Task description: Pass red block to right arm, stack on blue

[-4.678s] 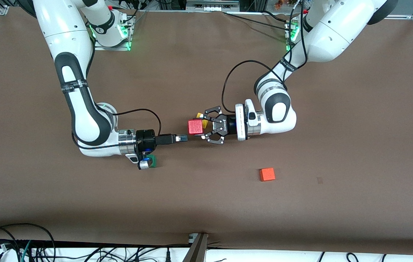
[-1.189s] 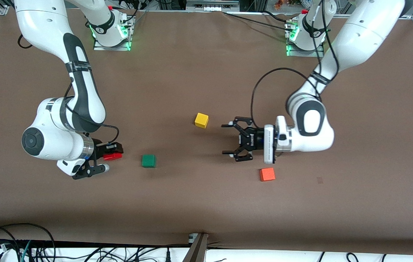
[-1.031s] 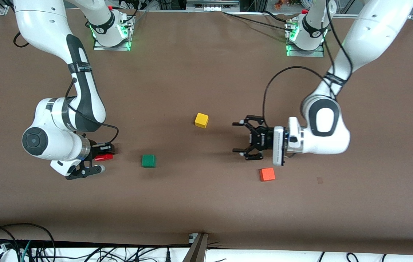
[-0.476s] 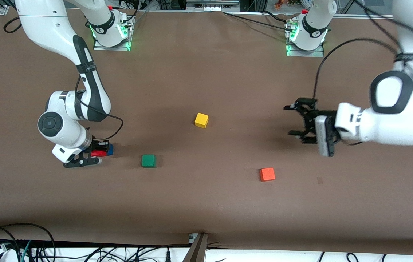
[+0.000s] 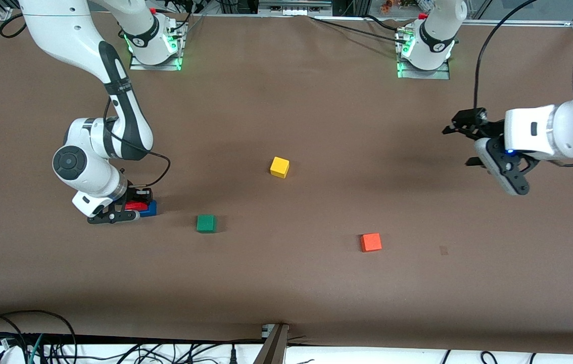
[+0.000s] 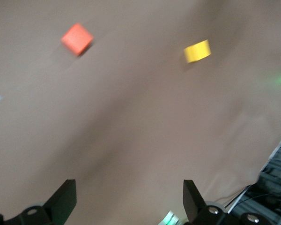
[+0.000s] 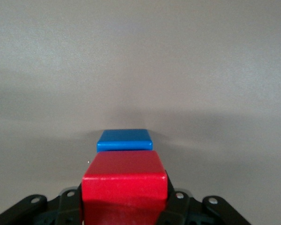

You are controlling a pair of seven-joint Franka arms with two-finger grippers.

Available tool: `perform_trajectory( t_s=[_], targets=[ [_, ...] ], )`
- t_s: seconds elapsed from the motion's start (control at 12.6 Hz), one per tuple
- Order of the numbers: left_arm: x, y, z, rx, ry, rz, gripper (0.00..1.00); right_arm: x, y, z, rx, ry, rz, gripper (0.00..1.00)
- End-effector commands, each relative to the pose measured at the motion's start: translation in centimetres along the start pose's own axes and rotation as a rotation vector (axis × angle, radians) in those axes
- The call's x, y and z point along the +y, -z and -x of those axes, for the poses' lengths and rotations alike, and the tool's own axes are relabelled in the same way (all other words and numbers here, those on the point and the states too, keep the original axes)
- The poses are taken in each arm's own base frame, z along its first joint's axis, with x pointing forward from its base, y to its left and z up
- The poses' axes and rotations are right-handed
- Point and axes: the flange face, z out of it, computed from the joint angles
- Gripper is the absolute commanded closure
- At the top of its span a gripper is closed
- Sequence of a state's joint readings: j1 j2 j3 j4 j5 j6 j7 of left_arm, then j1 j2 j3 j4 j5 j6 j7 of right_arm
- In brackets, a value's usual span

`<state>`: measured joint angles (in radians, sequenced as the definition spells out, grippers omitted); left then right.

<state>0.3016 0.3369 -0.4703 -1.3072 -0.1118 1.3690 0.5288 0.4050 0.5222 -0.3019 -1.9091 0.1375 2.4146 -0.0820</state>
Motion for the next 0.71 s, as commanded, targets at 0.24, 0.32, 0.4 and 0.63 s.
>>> perform_trajectory(
  t_s=[0.24,0.32,0.4,0.63],
  targets=[
    [5.3,4.4,2.2,-0.171,0.168,-0.327,0.0,-0.2,0.1,1.1,0.025,-0.025,0.003,0.85],
    [7.0,4.2,2.0,-0.168,0.216,-0.356,0.0,-0.2,0.1,1.1,0.025,-0.028,0.003,0.76],
    [7.4,3.4,2.0,-0.176,0.267,-0.363,0.0,-0.3,0.1,1.0,0.025,-0.026,0.003,0.46],
    [7.5,2.3,5.7,0.027,0.489,-0.345,0.0,-0.4,0.9,0.3,0.039,-0.023,0.0,0.0]
  ],
)
